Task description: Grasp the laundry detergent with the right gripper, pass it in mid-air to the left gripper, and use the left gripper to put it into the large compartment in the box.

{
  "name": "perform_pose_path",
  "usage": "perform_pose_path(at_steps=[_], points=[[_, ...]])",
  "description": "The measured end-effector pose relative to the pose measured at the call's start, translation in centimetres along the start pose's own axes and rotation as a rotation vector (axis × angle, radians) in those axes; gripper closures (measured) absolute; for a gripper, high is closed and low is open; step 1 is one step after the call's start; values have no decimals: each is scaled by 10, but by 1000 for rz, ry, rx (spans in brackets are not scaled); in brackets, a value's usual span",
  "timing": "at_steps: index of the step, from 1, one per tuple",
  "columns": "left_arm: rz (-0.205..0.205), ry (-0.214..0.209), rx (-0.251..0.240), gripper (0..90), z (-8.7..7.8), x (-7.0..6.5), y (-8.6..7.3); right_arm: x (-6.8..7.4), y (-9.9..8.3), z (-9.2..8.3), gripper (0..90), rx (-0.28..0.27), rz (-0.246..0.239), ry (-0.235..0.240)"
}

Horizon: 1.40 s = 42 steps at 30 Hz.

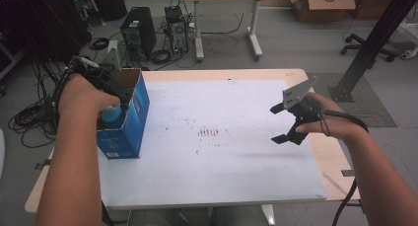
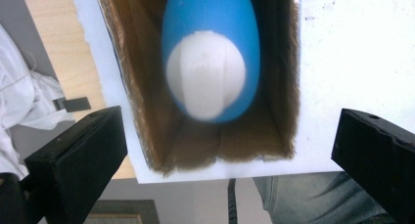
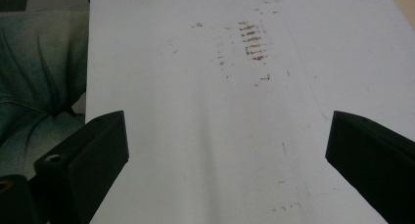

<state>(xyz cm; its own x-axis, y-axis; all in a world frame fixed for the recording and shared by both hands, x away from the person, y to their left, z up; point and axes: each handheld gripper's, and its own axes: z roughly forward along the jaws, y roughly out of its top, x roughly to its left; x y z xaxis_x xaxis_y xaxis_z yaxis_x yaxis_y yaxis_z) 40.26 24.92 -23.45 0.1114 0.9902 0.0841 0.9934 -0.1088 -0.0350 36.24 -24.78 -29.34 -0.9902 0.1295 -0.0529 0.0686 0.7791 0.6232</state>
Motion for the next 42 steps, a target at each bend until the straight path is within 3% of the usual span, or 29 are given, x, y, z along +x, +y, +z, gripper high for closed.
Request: perform_pose_path(at_steps=[5,18,22,27,31,42], points=[[27,13,-31,2,-17,-7,-5,3,0,-4,25,-3,-2,-3],[198,26,-117,2,-69,-44,-13,5,3,-17,25,5,-13,-15],[280,41,-145,2,-81,-60,-16,6,5,-20,25,11,-22,-15],[401,23,-162,2,-91,-83,-21,6,9,-22,25,11,-15,-18],[510,60,-199,2,-97,-100,-26,8,12,-23,25,21,-15,-20],[744,52,-173,2,-86,-137,-37,13,17,-22,25,86,-12,-22]])
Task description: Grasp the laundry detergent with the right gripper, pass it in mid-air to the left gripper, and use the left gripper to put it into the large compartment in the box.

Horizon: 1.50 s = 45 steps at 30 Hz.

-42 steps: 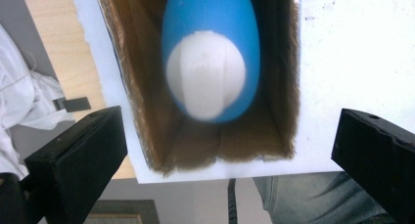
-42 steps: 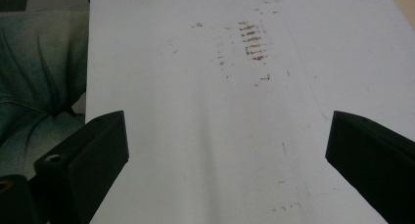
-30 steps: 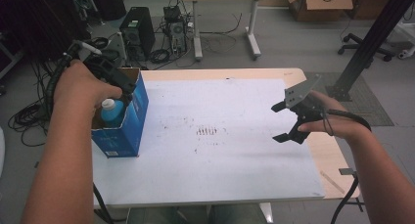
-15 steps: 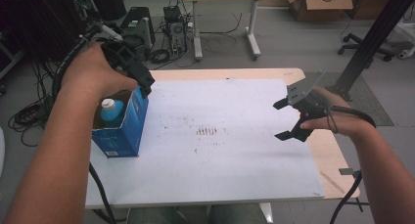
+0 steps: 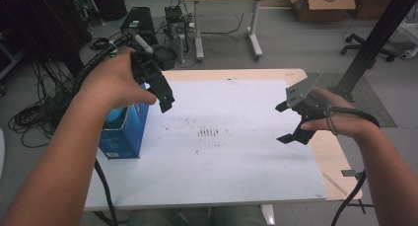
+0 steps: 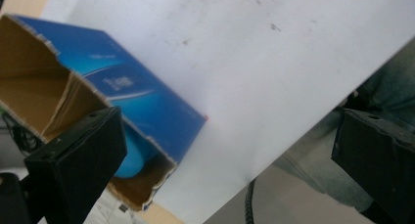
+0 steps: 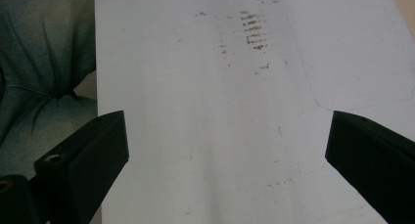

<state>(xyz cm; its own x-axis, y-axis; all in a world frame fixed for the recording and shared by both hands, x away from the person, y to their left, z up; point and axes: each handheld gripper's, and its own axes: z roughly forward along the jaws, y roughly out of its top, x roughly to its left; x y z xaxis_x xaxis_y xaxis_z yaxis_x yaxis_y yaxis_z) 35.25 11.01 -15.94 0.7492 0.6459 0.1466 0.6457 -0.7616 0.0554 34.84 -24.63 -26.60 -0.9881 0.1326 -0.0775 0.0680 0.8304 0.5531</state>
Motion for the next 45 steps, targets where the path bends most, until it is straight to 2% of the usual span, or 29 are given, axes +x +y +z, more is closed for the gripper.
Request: perform_pose_path(at_steps=[6,9,16,20,26,32,34,37,39,45], points=[[110,-36,23,3,16,-12,6,0,4,1,27,46,-4,5],[155,-32,30,2,24,-17,10,-2,6,1,26,58,-6,3],[294,-33,51,2,42,-30,17,-5,13,5,28,96,-10,16],[334,-6,78,2,53,-34,21,-8,18,10,29,116,-8,23],[418,-40,87,2,66,-41,24,-12,22,17,30,138,-14,39],[452,-88,81,2,74,-42,24,-16,27,24,30,168,-19,47],[464,-87,85,2,76,-42,24,-16,27,26,30,181,-23,49],[460,-94,78,2,77,-40,24,-15,27,30,31,192,-29,55],[437,-92,72,2,77,-37,25,-15,27,31,31,197,-27,58],[436,-101,65,2,76,-34,25,-15,24,35,31,199,-25,63]])
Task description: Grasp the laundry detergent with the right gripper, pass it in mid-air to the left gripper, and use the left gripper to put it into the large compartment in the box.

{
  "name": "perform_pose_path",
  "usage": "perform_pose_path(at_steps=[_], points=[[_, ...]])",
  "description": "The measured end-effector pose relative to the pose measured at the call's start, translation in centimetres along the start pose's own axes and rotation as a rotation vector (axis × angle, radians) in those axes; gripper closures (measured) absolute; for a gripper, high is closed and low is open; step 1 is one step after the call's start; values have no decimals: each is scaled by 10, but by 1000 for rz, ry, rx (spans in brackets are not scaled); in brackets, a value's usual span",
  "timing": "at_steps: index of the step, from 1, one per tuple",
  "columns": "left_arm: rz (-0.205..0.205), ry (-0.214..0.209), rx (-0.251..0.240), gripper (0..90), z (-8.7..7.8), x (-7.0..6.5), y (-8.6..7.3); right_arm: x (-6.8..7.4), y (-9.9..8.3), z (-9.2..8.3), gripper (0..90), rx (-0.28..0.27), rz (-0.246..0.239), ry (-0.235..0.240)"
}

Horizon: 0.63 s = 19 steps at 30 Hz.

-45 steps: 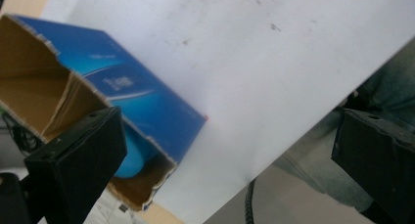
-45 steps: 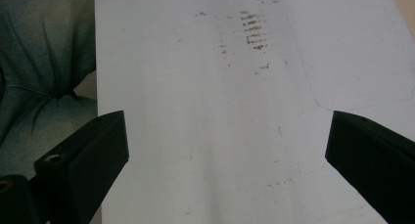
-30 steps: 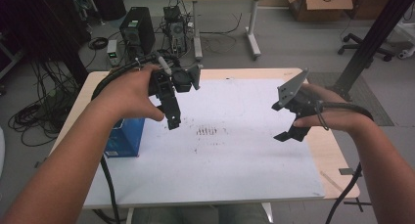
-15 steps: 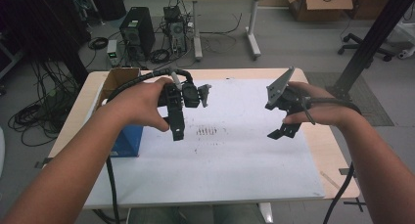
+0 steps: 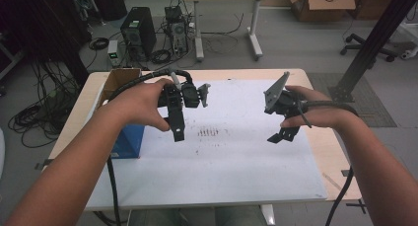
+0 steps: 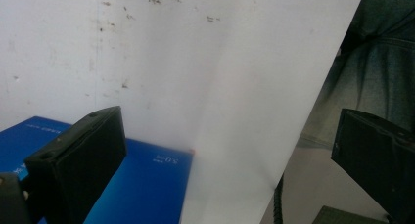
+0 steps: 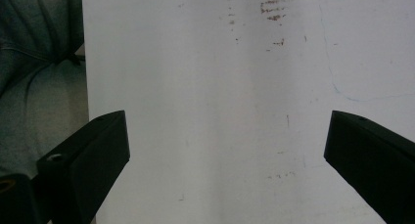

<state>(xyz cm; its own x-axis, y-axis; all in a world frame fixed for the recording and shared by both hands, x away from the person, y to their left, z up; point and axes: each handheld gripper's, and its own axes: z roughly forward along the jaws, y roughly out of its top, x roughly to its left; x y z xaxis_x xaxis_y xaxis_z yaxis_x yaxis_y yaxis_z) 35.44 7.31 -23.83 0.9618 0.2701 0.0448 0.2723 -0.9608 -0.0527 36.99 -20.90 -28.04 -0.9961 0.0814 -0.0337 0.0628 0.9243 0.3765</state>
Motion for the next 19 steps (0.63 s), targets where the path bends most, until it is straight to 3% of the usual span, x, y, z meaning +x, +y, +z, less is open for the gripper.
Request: perform_pose_path(at_steps=[19], points=[[-4,-13,-5,2,1,0,-3,-1,0,2,31,-8,-5,0]])
